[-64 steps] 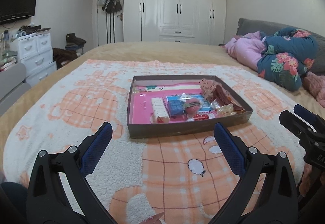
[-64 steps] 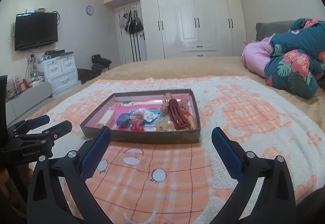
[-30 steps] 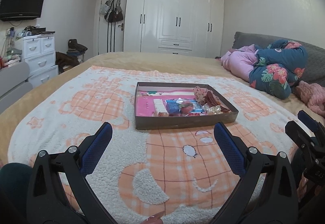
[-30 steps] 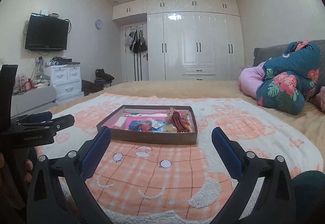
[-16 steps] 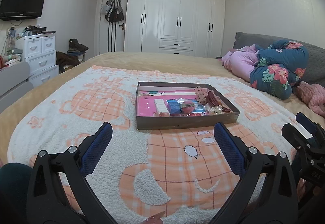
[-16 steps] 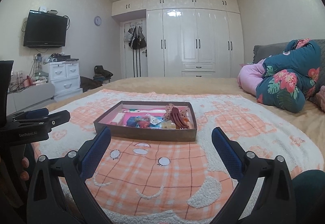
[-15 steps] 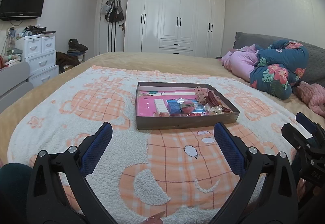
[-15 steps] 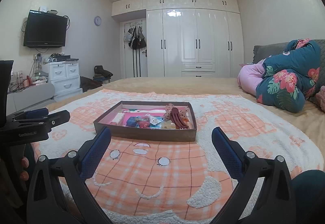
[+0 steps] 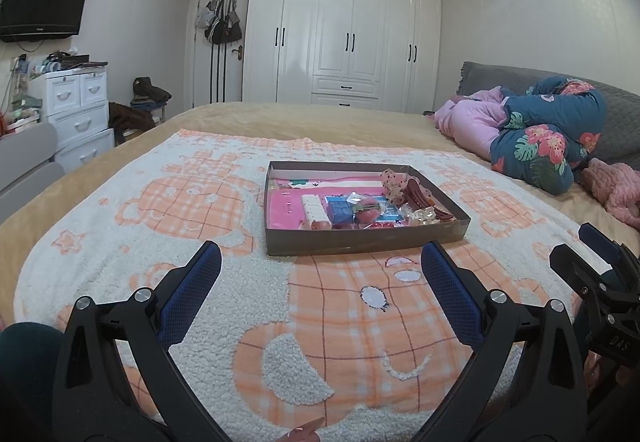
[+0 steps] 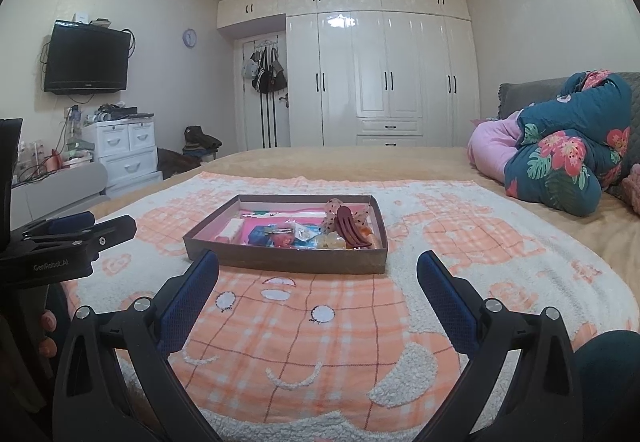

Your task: Organize jewelry

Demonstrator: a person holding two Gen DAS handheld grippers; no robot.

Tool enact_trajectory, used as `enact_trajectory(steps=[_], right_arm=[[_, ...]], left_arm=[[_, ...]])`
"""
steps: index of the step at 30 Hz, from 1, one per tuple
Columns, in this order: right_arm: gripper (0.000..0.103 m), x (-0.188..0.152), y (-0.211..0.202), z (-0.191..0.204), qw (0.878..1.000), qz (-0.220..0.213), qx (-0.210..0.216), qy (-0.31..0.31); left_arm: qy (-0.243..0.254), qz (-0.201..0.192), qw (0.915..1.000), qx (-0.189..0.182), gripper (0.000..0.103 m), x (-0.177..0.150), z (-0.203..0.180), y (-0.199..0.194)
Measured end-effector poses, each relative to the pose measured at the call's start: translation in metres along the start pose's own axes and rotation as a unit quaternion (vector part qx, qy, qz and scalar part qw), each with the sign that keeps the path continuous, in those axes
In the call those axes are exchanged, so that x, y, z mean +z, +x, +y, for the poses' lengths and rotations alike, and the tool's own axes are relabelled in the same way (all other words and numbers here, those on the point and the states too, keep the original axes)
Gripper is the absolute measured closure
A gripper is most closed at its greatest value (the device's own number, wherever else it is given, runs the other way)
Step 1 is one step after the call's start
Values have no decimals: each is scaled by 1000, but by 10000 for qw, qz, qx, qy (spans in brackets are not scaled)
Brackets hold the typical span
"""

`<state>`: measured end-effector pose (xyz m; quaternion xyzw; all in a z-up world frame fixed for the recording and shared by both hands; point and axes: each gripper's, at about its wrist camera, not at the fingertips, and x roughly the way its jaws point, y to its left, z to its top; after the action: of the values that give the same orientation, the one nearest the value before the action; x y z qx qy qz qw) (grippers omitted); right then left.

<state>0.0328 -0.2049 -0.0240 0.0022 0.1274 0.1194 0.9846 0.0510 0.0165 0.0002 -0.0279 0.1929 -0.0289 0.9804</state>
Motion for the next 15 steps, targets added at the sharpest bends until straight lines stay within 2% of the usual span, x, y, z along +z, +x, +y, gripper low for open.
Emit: enact_trajectory(steps=[15], right_arm=[[6, -1, 0, 1, 10000, 17, 15, 7]], left_arm=[[-2, 0, 10000, 6, 11, 0, 0, 0]])
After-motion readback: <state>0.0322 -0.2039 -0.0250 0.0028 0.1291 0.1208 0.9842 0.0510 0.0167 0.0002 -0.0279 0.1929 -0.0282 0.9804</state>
